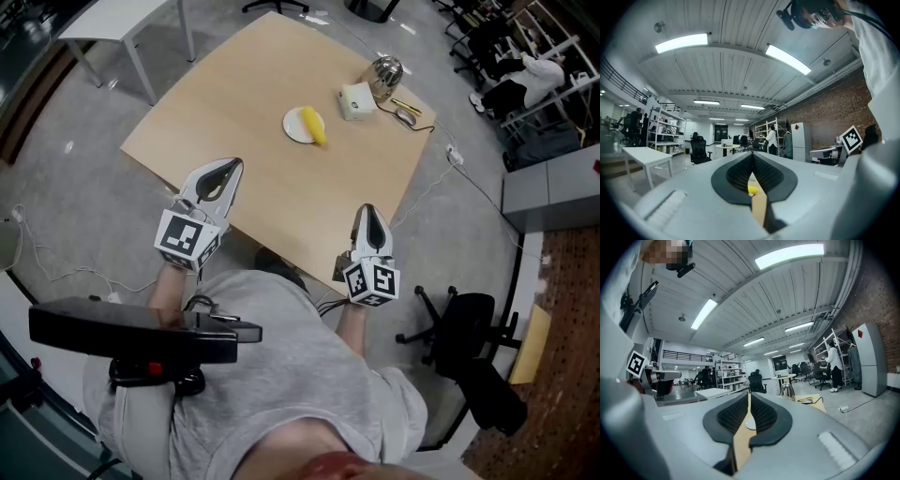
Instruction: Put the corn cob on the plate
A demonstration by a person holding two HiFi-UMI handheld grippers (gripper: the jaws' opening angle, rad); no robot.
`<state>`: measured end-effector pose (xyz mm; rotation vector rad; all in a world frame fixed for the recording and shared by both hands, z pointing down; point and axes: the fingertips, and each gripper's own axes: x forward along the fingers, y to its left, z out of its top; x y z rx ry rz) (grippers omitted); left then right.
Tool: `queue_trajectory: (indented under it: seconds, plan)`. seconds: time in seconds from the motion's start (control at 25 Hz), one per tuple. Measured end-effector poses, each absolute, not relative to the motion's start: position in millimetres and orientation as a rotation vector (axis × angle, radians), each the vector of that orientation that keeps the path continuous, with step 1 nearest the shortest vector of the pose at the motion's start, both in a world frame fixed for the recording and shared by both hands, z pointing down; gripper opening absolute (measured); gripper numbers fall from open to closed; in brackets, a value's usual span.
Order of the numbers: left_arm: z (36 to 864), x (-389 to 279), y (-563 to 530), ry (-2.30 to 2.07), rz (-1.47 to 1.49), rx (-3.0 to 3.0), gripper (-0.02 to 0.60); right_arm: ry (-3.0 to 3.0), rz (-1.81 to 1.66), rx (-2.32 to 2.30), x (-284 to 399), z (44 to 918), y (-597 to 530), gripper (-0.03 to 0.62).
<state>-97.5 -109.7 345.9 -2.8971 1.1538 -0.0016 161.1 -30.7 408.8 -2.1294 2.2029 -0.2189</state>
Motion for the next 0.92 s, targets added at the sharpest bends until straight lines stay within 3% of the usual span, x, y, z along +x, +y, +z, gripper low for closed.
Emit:
queue_trajectory:
  seconds: [0.92]
  plan:
    - [344.8,-95.1,-109.0,1.153,-0.014,-2.898,0.020,2.213,-0.202,-2.096,157.5,403.0,-33.3,0.006]
